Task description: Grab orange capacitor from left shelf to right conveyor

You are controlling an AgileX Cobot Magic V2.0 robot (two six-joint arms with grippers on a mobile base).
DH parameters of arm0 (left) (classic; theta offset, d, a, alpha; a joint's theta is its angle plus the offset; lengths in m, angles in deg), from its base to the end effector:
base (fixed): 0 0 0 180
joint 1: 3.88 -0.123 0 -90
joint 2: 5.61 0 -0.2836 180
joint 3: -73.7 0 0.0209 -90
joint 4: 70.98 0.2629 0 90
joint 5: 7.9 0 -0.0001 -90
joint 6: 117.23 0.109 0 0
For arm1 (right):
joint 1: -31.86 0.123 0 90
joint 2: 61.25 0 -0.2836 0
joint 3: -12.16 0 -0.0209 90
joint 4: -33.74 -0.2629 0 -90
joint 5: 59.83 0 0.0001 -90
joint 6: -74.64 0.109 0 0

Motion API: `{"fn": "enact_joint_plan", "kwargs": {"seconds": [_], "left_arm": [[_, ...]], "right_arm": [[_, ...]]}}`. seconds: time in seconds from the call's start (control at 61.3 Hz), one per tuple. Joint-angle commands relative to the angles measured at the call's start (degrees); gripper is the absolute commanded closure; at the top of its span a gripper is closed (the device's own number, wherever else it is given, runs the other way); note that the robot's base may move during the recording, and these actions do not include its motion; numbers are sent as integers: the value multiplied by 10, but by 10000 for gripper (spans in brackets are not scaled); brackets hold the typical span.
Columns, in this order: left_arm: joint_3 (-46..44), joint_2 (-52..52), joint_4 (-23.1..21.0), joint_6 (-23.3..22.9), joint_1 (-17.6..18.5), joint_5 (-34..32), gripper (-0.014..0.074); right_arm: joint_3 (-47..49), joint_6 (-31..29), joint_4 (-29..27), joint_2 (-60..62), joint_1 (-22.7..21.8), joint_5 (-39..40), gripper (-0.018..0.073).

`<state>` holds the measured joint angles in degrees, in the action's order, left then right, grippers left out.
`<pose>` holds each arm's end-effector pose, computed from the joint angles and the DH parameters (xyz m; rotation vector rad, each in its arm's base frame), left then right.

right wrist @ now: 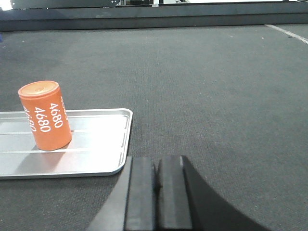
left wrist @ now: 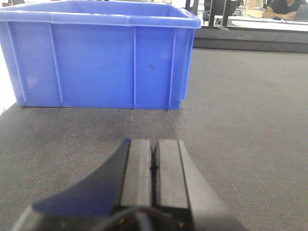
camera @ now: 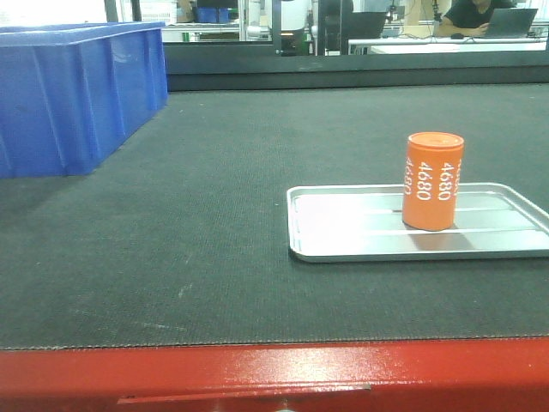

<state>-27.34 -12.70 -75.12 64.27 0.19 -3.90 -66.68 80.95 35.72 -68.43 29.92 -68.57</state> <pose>0.0881 -0.0068 0.1968 0.0237 1.5721 -0.0958 0.0880 -0.0036 0.1884 0.0948 1.6511 0.0277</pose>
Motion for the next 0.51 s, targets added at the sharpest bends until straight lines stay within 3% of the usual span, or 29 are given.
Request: {"fn": "enact_joint_plan", "kwargs": {"seconds": [0.0,0.49], "left_arm": [[-3,6,-1,-1,0,-49,723],[-3,6,-1,-1,0,-49,723]], "right_arm": [[3,-6,-3,7,-3,52,505],[3,-6,-3,7,-3,52,505]]}}
